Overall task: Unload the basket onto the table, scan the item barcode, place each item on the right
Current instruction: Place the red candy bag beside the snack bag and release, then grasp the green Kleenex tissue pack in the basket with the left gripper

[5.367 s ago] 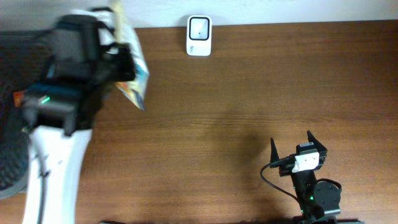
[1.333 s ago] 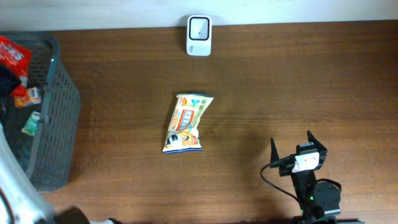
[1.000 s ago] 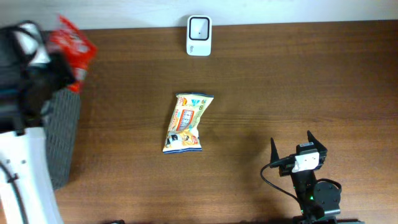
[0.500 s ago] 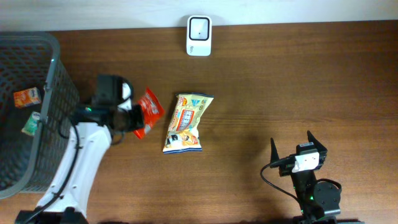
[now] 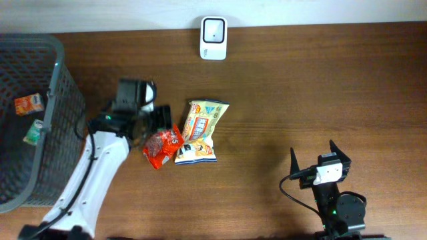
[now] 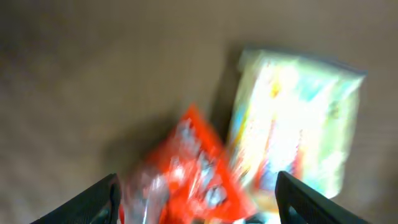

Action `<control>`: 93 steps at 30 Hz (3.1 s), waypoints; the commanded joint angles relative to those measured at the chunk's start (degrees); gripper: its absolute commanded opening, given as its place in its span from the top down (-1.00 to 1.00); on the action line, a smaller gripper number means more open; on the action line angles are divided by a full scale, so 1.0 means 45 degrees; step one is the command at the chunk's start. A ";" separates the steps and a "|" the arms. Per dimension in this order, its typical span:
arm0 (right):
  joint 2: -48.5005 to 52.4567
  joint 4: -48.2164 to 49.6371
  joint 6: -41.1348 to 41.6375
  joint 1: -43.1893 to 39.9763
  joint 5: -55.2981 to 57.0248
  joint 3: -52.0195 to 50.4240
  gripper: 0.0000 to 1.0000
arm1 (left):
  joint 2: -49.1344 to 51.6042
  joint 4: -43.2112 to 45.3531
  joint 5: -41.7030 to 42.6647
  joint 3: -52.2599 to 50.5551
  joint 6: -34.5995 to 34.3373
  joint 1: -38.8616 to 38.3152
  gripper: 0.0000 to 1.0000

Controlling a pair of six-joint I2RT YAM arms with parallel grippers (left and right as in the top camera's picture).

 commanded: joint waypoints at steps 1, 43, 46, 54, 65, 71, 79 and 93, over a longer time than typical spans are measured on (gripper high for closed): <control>-0.0083 -0.0053 0.0092 0.0102 0.0107 -0.0068 -0.97 | -0.0238 -0.0782 -0.1307 0.4012 0.0466 0.0155 -0.64; -0.0083 -0.0053 0.0092 0.0102 0.0107 -0.0068 -0.97 | 0.5756 0.1156 -0.1933 0.2977 0.7325 1.0506 -0.99; -0.0083 -0.0053 0.0092 0.0102 0.0107 -0.0068 -0.97 | 0.6013 0.1593 -0.0971 0.2953 0.8281 1.0710 -0.99; -0.0083 -0.0053 0.0092 0.0102 0.0107 -0.0068 -0.97 | 0.7514 0.2492 -0.0894 0.2958 0.9452 1.0749 -0.98; -0.0083 -0.0053 0.0092 0.0102 0.0107 -0.0068 -0.97 | 0.7626 0.2574 -0.0894 0.2953 0.8432 1.0749 0.90; -0.0083 -0.0053 0.0092 0.0102 0.0107 -0.0068 -0.97 | 0.7082 0.2540 -0.0874 0.2982 0.7553 1.0715 1.00; -0.0083 -0.0053 0.0092 0.0102 0.0107 -0.0068 -0.97 | 0.3599 0.2458 0.0967 0.3925 0.5625 1.0452 0.92; -0.0083 -0.0053 0.0092 0.0102 0.0107 -0.0068 -0.97 | -0.2404 0.2812 0.1418 0.3949 0.2905 0.7159 0.90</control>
